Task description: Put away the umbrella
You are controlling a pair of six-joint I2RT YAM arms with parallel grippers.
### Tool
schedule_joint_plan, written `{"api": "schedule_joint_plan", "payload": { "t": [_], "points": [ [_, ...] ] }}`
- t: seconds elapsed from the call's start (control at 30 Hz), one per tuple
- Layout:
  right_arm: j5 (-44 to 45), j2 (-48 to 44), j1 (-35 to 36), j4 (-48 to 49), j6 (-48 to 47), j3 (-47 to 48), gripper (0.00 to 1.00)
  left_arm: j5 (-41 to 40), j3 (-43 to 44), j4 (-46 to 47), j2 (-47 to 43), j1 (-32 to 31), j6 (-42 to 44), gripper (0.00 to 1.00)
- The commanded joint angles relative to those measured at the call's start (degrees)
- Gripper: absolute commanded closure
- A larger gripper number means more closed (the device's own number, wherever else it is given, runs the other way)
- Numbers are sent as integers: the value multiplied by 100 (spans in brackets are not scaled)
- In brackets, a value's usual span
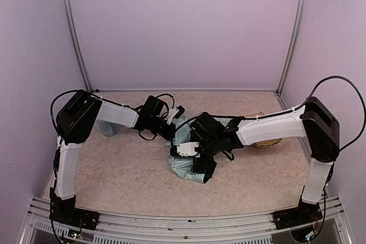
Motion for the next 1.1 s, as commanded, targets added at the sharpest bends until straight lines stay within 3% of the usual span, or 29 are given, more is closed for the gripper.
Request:
{"api": "schedule_joint_plan", "payload": {
  "t": [0.0, 0.17, 0.33, 0.4, 0.57, 0.67, 0.77, 0.83, 0.93, 1.0, 1.07],
  "points": [
    [699, 465, -26, -537, -610, 347, 0, -39, 71, -360, 222, -78, 169, 100],
    [388, 1031, -211, -671, -605, 605, 5, 119, 138, -439, 261, -102, 326, 100],
    [-73, 1628, -397, -1360, -267, 1021, 27, 436, 297, -544, 265, -81, 446, 97],
    [-136, 1719, -443, -1542, -134, 1021, 38, 580, 378, -521, 208, 20, 404, 85],
    [-584, 1563, -552, -1632, 233, 798, 54, 703, 312, 486, -281, 608, -568, 36],
    [-998, 1525, -631, -1747, 453, 768, 58, 797, -345, 1832, -929, 1025, -1278, 25],
    [-1364, 1578, -706, -1920, 682, 813, 61, 831, -1240, 3117, -1798, 1234, -1545, 22],
    [-1745, 1626, -811, -2131, 838, 899, 63, 886, -1884, 3671, -2357, 1196, -1243, 23],
    [-2590, 1656, -1029, -2541, 994, 1051, 65, 945, -2890, 3848, -3233, 889, -91, 28],
    [-3180, 1648, -1122, -2738, 992, 1074, 65, 895, -3352, 3344, -3723, 504, 1064, 30],
    [-3670, 1662, -1182, -2904, 927, 1087, 66, 658, -3535, 2236, -4024, -153, 2573, 30]
  ]
}}
